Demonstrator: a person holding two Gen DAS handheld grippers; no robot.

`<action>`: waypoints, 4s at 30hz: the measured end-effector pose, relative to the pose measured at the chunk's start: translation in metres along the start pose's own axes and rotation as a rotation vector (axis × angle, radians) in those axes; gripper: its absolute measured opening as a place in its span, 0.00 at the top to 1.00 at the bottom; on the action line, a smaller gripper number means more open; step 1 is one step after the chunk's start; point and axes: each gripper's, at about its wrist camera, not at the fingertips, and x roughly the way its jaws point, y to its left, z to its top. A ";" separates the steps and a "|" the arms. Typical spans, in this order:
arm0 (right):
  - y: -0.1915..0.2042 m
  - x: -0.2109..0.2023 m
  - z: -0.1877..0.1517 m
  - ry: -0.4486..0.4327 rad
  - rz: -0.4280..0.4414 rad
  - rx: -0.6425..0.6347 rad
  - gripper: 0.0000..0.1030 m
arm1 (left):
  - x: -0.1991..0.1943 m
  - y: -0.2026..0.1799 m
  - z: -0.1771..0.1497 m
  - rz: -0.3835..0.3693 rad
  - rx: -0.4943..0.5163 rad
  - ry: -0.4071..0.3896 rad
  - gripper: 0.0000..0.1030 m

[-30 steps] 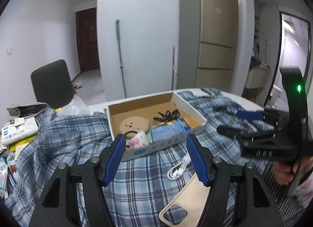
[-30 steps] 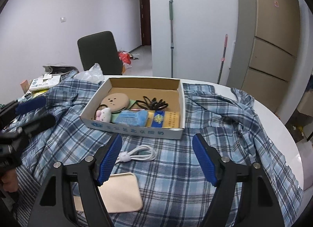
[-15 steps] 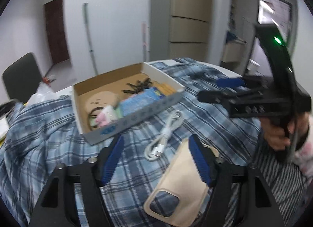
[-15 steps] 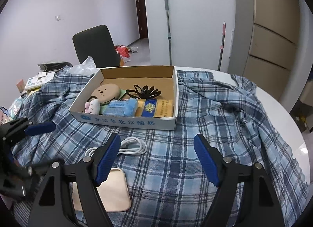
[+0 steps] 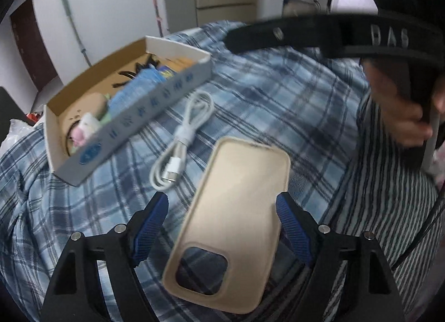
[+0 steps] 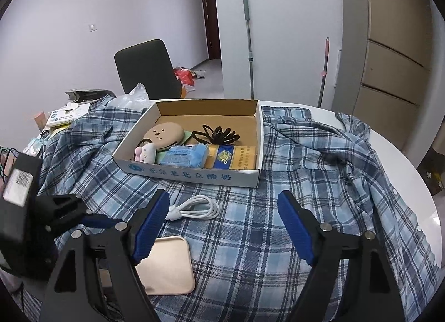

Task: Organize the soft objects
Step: 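Grasp the beige phone case with the left gripper and lift it, then hold the phone case up with the left gripper while the right gripper approaches the white cable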

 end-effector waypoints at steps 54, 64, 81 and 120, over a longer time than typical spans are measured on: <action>-0.013 -0.007 0.003 -0.009 0.008 0.057 0.23 | -0.083 0.016 -0.026 0.105 -0.229 0.027 0.24; -0.006 -0.014 0.001 -0.021 0.024 0.027 0.23 | -0.059 -0.007 -0.058 0.109 -0.241 0.167 0.24; -0.003 -0.008 -0.002 0.002 0.029 0.012 0.23 | -0.049 0.003 -0.062 -0.070 -0.145 0.219 0.28; 0.016 0.083 0.013 0.306 -0.036 -0.051 0.73 | -0.101 0.050 -0.055 0.272 -0.401 -0.410 0.28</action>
